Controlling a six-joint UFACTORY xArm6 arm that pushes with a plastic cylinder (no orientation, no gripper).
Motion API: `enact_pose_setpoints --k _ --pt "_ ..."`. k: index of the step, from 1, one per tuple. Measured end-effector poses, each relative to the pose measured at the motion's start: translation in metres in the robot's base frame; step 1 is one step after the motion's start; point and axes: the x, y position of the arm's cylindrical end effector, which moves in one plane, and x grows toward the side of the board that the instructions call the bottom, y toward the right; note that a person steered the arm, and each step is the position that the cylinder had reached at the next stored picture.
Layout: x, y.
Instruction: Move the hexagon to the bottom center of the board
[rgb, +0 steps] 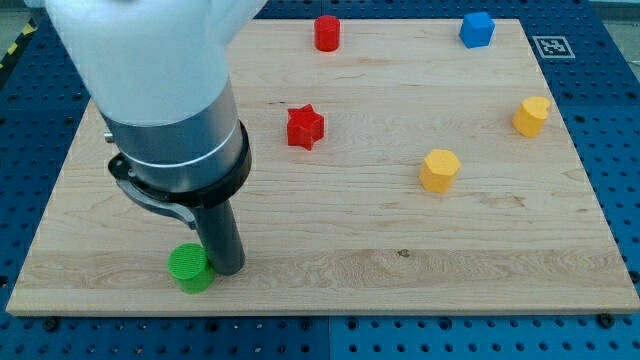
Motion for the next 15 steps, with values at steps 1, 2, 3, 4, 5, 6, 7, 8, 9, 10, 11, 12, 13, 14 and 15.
enact_pose_setpoints --k 1,2,3,4,5,6,7,8,9,10,11,12,13,14,15 --pt "0.0 -0.002" --pt "0.003 0.012" --pt "0.018 0.035" --pt "0.019 0.036" --pt "0.018 0.009" --pt "0.018 -0.033" --pt "0.018 -0.065" --pt "0.018 -0.069" --pt "0.018 -0.069" --pt "0.018 -0.006" --pt "-0.012 0.025" --pt "-0.054 0.041" --pt "-0.074 0.057" --pt "-0.075 0.058" --pt "-0.104 0.09"
